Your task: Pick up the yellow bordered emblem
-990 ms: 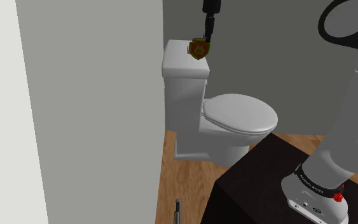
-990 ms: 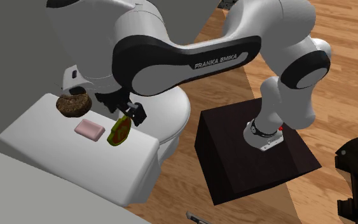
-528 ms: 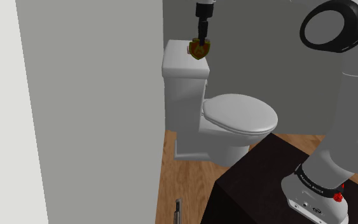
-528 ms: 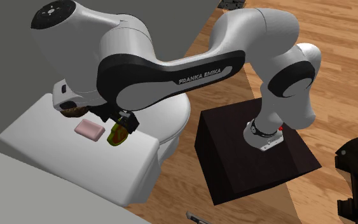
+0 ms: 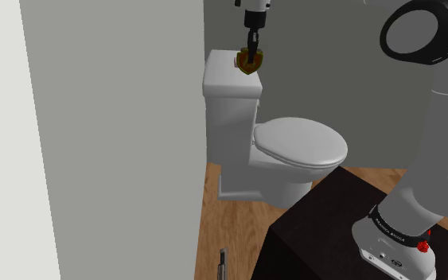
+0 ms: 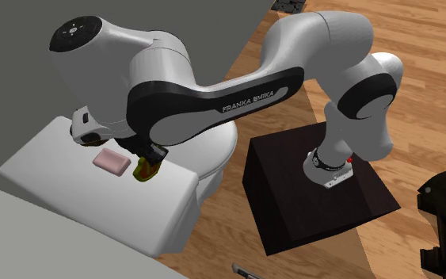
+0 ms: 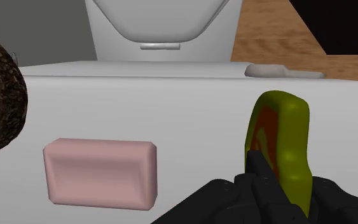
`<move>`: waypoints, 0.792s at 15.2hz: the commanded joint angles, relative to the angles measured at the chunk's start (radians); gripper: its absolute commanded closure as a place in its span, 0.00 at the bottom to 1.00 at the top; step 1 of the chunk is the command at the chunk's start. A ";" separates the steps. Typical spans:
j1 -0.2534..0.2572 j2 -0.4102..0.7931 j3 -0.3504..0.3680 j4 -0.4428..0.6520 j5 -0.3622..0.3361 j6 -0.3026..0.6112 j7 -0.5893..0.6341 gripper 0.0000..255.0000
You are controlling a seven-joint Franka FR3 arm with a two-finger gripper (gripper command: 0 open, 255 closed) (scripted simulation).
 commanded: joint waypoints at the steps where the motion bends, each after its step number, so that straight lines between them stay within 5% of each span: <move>1: 0.000 0.000 0.000 -0.001 0.000 0.001 0.000 1.00; 6: 0.001 -0.002 0.000 -0.004 0.000 0.002 0.001 1.00; 12: -0.004 0.043 0.000 0.149 0.003 -0.105 -0.001 1.00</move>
